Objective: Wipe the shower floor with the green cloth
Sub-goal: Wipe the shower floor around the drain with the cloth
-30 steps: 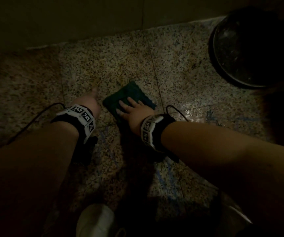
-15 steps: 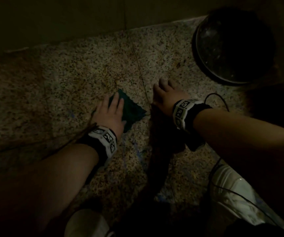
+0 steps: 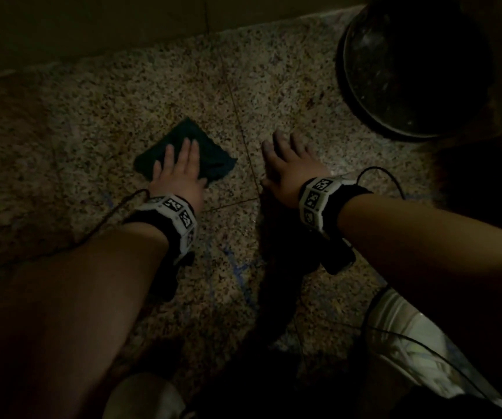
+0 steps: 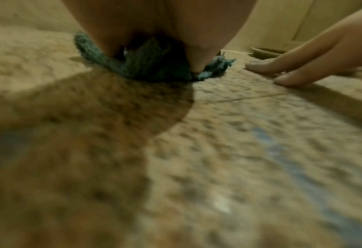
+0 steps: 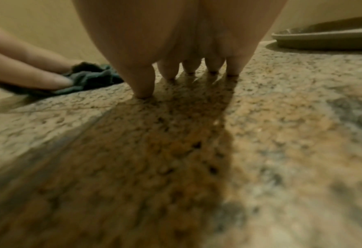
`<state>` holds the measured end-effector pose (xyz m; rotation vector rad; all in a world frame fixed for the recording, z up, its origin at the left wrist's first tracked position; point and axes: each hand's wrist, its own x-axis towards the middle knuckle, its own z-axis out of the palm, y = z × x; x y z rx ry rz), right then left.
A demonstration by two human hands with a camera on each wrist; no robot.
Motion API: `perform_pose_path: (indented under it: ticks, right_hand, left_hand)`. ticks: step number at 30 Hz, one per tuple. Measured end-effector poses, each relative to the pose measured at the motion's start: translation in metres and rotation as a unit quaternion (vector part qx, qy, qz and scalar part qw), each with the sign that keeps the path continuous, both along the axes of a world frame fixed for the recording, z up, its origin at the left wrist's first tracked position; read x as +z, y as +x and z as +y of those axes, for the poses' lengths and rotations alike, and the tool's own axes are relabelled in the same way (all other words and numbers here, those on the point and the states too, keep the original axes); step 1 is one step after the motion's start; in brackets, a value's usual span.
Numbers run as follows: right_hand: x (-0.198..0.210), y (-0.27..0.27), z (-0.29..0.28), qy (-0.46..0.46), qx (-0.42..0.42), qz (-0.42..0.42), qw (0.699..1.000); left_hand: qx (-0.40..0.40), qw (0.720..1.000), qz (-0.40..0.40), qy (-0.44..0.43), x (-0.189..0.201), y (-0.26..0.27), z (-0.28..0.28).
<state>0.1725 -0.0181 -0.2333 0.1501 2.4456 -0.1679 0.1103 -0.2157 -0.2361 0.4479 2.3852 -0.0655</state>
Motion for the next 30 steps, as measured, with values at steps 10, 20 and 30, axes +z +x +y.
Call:
perform_pose_path:
  ticks: [10,20,30]
  right_hand:
    - [0.009,-0.005,-0.013,-0.008,-0.032,-0.013,0.999]
    - [0.0,-0.001,-0.069,-0.037,0.001,-0.032,0.999]
    - [-0.001,0.0,-0.064,-0.041,0.004,-0.029,0.999]
  left_hand:
    - [-0.11,0.993,-0.022,-0.044,0.006,0.027,-0.038]
    - [-0.153,0.984,-0.069,-0.065,0.016,0.023,-0.057]
    - [-0.13,0.988,-0.042,-0.071,0.019,-0.003,-0.035]
